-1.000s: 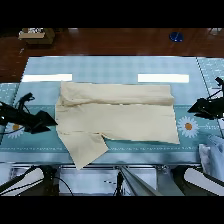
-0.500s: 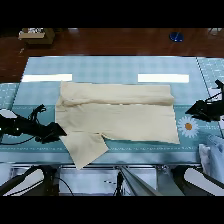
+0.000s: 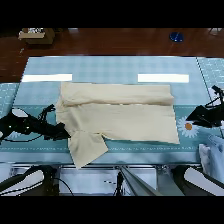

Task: Fold the shirts.

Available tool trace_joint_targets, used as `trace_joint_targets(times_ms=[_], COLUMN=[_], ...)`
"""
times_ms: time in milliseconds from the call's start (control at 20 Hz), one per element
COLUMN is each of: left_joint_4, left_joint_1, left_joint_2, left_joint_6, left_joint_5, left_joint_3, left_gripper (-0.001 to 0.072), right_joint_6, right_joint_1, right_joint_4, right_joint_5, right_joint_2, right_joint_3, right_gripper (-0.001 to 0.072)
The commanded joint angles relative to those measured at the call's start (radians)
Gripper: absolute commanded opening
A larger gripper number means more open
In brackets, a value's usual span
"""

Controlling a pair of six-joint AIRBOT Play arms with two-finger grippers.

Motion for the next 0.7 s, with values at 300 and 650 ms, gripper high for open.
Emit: trace_joint_targets(times_ms=[300, 650], left_joint_4=[0.01, 0.005], left_joint_1=[0.079, 0.079], left_joint_2=[-0.006, -0.006], left_joint_6=[0.04, 0.058], left_joint_5=[-0.034, -0.035], left_joint_3=[-0.001, -0.001], left_gripper=[0.0026, 0.0026], right_joint_6=[-0.053, 0.01], right_joint_1=[-0.2, -0.045], right_joint_4=[0.051, 0.066], right_joint_5=[-0.05, -0.157], right_joint_2=[0.013, 0.01], right_joint_3=[-0.253, -0.349], right_gripper=[0.0498, 0.0497])
